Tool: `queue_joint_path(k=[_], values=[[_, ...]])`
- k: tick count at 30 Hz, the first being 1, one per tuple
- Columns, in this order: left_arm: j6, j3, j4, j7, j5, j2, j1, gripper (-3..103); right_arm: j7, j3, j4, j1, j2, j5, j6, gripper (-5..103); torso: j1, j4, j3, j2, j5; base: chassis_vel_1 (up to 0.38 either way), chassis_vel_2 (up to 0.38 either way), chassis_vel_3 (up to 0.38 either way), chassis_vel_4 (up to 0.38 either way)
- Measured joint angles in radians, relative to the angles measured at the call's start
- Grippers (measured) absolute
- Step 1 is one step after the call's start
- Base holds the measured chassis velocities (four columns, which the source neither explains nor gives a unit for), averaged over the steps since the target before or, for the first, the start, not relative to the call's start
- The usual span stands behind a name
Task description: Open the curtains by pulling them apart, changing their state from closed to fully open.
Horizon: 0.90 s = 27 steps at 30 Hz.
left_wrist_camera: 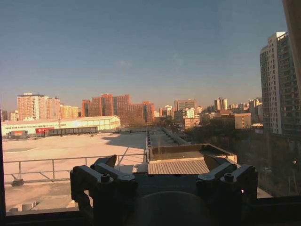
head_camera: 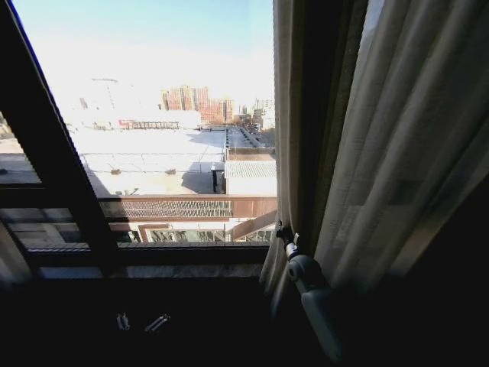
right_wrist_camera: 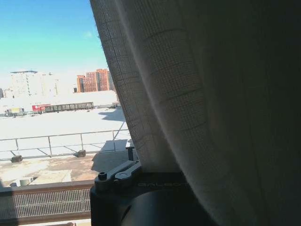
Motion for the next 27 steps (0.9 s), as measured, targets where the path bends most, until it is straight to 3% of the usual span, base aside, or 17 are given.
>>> queue_joint_path(k=[27], values=[[0.004,0.020,0.020,0.003,0.012,-0.004,-0.022,100,-0.016,0.016,0.049,-0.050,-0.013,-0.002,0.017,0,0.000,0.0000,0.000,0.000,0.0001,-0.355,-0.355,0.357,0.356]])
